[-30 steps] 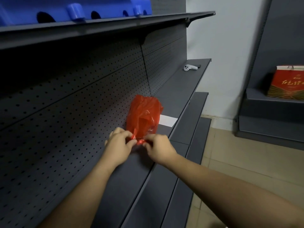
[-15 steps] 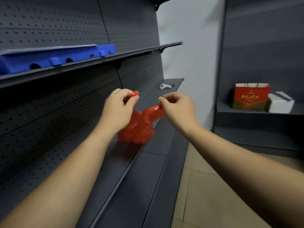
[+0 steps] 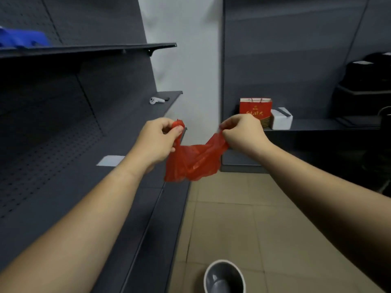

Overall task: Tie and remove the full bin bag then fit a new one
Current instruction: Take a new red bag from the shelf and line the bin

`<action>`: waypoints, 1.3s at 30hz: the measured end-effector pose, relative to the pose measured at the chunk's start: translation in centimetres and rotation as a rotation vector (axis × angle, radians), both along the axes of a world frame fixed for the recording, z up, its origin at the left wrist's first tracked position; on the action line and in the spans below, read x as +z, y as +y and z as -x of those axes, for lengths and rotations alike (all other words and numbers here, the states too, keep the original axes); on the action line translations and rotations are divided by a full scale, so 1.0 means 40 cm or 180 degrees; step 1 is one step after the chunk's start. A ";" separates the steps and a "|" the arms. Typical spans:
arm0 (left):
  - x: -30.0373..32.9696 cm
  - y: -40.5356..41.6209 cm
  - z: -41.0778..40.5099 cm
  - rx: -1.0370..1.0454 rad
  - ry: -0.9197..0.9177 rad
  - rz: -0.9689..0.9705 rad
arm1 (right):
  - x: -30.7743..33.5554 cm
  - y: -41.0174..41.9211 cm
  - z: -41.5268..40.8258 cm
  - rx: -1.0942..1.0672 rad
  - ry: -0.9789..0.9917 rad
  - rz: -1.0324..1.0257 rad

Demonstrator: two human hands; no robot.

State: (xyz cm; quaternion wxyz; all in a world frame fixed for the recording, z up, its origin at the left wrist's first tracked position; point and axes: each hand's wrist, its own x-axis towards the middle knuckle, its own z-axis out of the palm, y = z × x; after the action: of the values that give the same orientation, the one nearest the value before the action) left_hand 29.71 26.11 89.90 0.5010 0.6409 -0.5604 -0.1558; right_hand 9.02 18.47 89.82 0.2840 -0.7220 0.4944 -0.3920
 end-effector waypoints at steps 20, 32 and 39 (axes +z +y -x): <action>-0.746 -0.139 0.077 -0.0480 0.0573 -0.1795 | -0.696 -0.060 0.105 -0.0597 0.1020 -0.1316; -1.315 -0.120 0.090 -0.0437 0.1005 -0.2304 | -1.229 -0.054 0.122 -0.0547 0.1471 -0.1796; -1.572 -0.125 0.083 -0.0376 0.1138 -0.2464 | -1.467 -0.076 0.137 -0.0500 0.1615 -0.2001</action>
State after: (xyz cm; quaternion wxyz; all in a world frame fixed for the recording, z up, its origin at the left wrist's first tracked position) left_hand 26.40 21.09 27.02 0.3030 0.7113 -0.4008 -0.4915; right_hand 3.53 15.42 31.15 0.3290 -0.6338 0.6981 -0.0518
